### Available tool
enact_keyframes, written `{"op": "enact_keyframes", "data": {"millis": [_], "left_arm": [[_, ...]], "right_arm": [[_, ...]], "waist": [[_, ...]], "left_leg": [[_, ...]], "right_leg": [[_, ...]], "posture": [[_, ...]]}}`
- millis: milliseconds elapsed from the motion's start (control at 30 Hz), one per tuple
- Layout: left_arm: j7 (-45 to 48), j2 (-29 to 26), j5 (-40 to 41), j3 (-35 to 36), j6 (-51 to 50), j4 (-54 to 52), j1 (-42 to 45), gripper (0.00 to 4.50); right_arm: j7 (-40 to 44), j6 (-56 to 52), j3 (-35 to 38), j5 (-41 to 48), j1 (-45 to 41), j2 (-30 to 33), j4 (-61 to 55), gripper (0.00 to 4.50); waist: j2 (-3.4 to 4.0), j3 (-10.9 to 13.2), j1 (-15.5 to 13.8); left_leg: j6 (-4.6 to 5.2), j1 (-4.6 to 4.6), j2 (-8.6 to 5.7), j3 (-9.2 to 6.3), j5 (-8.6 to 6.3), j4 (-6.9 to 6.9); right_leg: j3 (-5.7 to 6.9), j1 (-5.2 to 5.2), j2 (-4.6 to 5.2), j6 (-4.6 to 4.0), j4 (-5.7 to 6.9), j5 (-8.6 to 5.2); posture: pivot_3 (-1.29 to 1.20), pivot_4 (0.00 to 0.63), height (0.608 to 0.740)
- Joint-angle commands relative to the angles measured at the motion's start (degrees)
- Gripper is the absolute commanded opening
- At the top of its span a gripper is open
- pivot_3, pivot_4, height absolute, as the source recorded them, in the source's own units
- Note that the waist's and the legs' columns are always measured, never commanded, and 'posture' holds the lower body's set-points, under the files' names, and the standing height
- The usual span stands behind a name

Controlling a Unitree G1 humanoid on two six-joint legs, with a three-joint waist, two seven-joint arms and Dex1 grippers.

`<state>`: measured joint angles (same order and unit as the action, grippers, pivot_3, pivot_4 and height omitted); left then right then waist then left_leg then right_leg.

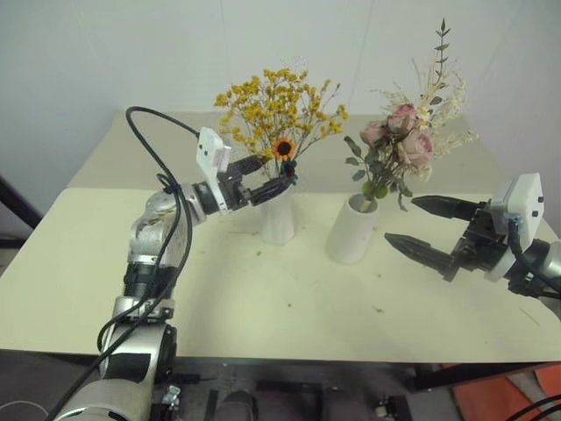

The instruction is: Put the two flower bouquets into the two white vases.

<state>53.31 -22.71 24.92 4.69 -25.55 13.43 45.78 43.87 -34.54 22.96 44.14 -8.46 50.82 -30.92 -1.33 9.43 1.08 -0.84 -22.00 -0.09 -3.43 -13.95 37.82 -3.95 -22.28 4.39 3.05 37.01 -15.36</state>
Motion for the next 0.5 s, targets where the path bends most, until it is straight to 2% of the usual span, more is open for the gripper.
{"op": "enact_keyframes", "data": {"millis": [33, 200, 300, 500], "left_arm": [[1.55, -4.5, 2.89, 1.93, -3.92, -7.22, -2.46, 4.46], [4.2, -12.56, 5.32, 3.92, -7.49, -13.24, -7.05, 4.46], [5.58, -15.53, 6.33, 4.46, -7.83, -14.79, -8.44, 4.46], [13.91, -23.71, 9.87, 7.14, -7.34, -17.5, -11.91, 4.46]], "right_arm": [[0.53, 0.78, 1.59, 0.67, -0.37, 0.25, -0.95, 4.5], [1.35, 0.99, 1.57, 0.33, -0.43, 0.4, -0.07, 4.5], [2.05, 1.2, 1.5, 0.02, -0.66, 0.53, 0.75, 4.5], [4.0, 1.39, 2.23, -0.77, -0.57, 1.63, 2.98, 4.5]], "waist": [[0.0, 0.0, 0.09], [0.01, 0.0, -0.04], [0.01, 0.0, -0.2], [0.01, 0.0, -0.14]], "left_leg": [[0.0, 0.0, 0.0, 0.0, 0.0, 0.0], [0.0, 0.02, 0.02, 0.0, 0.0, -0.01], [0.0, 0.02, 0.02, 0.0, 0.0, -0.01], [0.0, 0.02, 0.03, 0.01, 0.0, -0.02]], "right_leg": [[0.0, 0.0, 0.0, 0.0, 0.0, 0.0], [0.0, 0.01, 0.0, 0.0, 0.0, 0.0], [0.0, 0.01, 0.0, 0.0, -0.01, 0.0], [0.01, 0.01, 0.0, 0.0, -0.03, 0.0]], "posture": [[0.0, 0.15, 0.74], [0.0, 0.15, 0.74], [0.0, 0.15, 0.74], [0.0, 0.15, 0.74]]}}
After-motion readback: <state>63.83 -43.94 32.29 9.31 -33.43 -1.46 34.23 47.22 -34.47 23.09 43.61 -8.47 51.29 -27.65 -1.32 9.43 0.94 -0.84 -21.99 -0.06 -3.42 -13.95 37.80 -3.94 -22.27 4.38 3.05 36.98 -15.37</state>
